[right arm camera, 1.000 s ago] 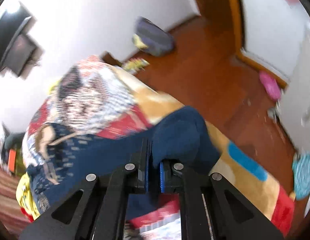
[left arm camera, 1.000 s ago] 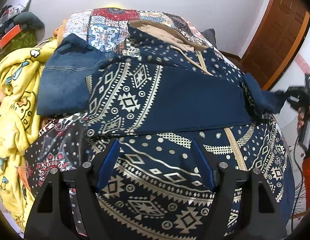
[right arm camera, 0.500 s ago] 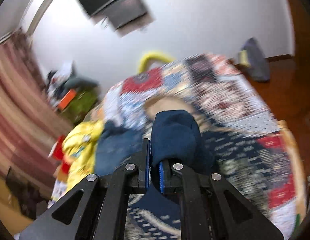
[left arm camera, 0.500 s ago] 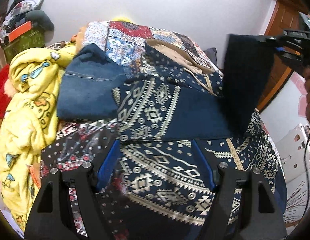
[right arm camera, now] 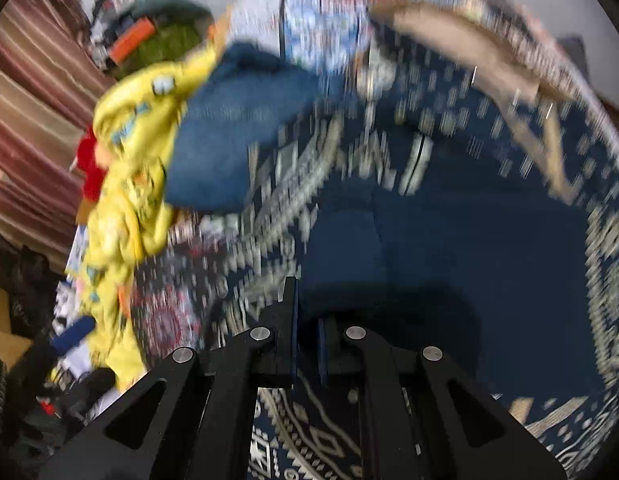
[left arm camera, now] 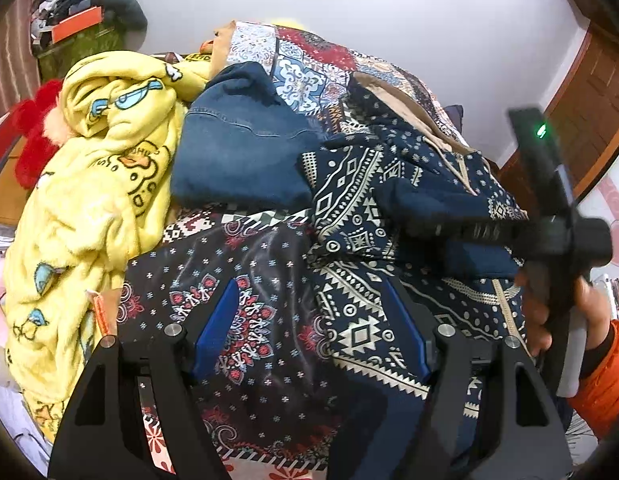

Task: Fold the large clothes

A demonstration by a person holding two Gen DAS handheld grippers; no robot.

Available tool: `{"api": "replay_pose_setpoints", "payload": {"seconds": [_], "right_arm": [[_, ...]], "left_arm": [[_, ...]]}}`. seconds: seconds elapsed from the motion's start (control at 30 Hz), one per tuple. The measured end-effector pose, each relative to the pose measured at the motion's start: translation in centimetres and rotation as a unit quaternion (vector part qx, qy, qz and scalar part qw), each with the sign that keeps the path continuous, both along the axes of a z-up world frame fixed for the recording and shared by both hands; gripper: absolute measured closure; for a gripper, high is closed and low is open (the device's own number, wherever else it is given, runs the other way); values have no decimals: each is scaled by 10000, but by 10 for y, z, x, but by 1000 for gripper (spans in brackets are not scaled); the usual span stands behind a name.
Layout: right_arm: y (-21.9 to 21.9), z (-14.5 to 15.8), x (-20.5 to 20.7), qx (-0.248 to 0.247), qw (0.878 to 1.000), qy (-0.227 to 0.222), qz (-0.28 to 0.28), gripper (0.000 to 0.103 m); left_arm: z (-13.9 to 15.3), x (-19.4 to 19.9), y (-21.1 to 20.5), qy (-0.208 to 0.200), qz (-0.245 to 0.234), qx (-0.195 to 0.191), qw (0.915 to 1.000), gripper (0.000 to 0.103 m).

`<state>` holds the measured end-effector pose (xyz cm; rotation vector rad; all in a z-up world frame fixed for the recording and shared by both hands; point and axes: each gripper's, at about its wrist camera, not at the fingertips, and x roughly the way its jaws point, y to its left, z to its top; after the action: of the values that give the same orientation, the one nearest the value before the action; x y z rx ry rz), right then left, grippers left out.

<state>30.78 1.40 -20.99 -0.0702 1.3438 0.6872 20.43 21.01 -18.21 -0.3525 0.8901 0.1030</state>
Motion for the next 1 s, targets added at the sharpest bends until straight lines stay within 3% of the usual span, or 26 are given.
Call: {"api": "replay_pose_setpoints", "payload": {"seconds": [0.07, 0.17, 0.3, 0.4, 0.63, 0.77, 0.87, 0.93, 1.0], "right_arm": [[-4, -11, -2, -239, 9987, 427, 112, 85], [-10, -8, -10, -270, 9963, 669, 464, 78], [-26, 17, -19, -296, 9946, 521, 853, 63], [-50, 41, -22, -165, 9959, 237, 854, 58], [-125, 80, 2, -158, 9981, -586, 109, 52], [-172, 83, 19, -447, 9939, -922, -413, 52], [-202, 77, 31, -749, 9894, -1006, -727, 52], [-214, 69, 36, -935, 9863, -1041, -877, 51], [-226, 59, 40, -1067, 9844, -1006, -975, 52]], "left_arm": [[-1, 2, -2, 37, -8, 51, 10000, 31], [1, 6, -7, 37, -34, 82, 10000, 31], [6, 13, -19, -9, -169, 197, 9997, 31], [9, 22, -29, -8, -264, 247, 9993, 31], [6, 64, -63, 133, -732, -33, 9972, 30], [-13, 97, -93, 403, -1187, 445, 9911, 30], [-40, 124, -116, 806, -1387, 1227, 9794, 30], [-53, 134, -125, 853, -1442, 1612, 9726, 30], [-53, 140, -125, 698, -1382, 1674, 9737, 31]]}}
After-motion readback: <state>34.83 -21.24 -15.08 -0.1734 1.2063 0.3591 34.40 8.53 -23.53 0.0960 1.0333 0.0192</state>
